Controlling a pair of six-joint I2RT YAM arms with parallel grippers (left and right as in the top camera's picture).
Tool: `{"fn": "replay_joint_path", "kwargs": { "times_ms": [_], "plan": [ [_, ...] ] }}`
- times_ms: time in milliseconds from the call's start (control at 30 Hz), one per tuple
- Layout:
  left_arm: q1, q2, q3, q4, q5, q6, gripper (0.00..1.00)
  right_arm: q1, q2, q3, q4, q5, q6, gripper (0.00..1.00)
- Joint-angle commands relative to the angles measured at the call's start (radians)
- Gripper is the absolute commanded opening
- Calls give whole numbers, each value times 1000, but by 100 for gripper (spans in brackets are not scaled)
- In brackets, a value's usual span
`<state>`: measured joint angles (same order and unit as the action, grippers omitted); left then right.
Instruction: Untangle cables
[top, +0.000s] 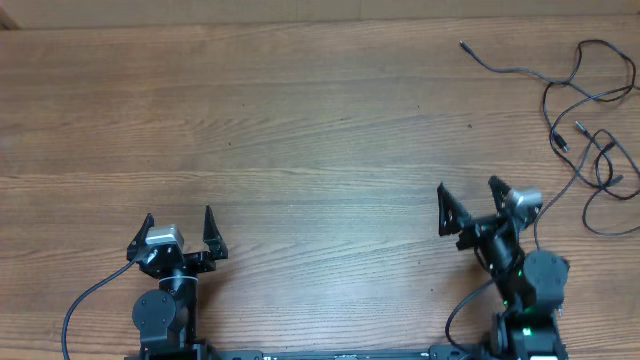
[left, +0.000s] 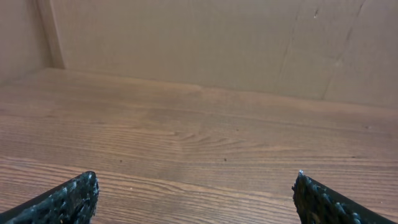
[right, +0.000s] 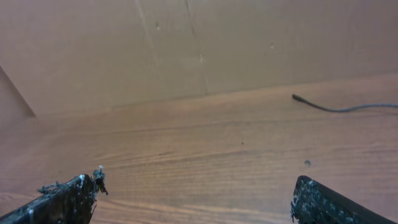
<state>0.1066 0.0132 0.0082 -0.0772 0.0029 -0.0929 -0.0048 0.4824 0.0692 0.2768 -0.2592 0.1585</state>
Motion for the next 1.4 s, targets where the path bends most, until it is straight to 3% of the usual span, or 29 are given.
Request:
{"fn": "replay_joint_path", "kwargs": {
  "times_ms": [0, 367, 533, 967, 1367],
  "plan": [
    [4, -10, -3, -1, -7, 29, 100, 4, -109, -61, -23, -3, 23, 100],
    [4, -10, -3, -1, -7, 30, 99, 3, -381, -61, -338, 50, 15, 100],
    [4, -10, -3, -1, -7, 30, 100, 2, -480, -61, -343, 61, -11, 100],
    [4, -10, -3, -1, -7, 30, 100, -4, -480, -61, -346, 97, -89, 100],
    [4, -10, -3, -1, -7, 29, 100, -4, -480, -61, -362, 261, -24, 100]
  ]
}}
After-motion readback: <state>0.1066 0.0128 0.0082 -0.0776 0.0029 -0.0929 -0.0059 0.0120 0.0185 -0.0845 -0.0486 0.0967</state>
